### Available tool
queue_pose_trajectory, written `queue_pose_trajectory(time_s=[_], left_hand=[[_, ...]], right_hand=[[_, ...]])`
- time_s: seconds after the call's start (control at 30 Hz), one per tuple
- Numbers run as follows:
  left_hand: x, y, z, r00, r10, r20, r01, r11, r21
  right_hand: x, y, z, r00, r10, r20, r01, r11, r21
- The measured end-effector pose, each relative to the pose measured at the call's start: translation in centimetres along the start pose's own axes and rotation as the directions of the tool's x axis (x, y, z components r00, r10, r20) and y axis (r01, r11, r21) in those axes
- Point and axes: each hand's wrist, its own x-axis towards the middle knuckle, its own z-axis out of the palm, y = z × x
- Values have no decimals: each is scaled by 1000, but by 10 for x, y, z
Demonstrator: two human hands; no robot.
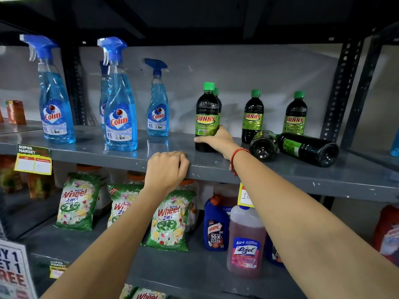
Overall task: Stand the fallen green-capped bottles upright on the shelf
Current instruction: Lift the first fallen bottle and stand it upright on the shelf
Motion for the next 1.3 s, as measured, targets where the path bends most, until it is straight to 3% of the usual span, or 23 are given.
queue_pose_trajectory(time_s=[0.33, 0.6, 0.93, 1.07, 1.13, 1.17, 1.23, 1.3], left_hand=[[0, 0, 2, 1000, 1, -26, 0, 1000, 15], [0, 2, -1, 997, 27, -75, -25, 999, 22], [-1, 2, -2, 998, 47, -47, -47, 999, 1], [-7, 5, -1, 984, -120, -128, 97, 980, -174], [-10, 14, -1, 964, -162, -210, 110, 965, -237], [-11, 21, -1, 960, -117, -254, 52, 968, -246], [-6, 40, -1, 953, 33, -300, -104, 969, -225], [7, 62, -1, 955, 158, -250, -216, 949, -229]], right_hand=[[-11, -1, 5, 995, -83, -48, 81, 996, -46], [-42, -4, 5, 983, -184, 16, 184, 981, -52], [-62, -11, 1, 985, -174, 9, 174, 985, -3], [-69, -18, -28, 956, -260, -133, 276, 954, 114], [-61, -20, -56, 906, -328, -267, 339, 941, -5], [-53, -18, -71, 878, -349, -328, 335, 937, -103], [-41, -14, -101, 866, -326, -380, 191, 917, -350], [-37, -10, -124, 909, -194, -368, -40, 839, -542]])
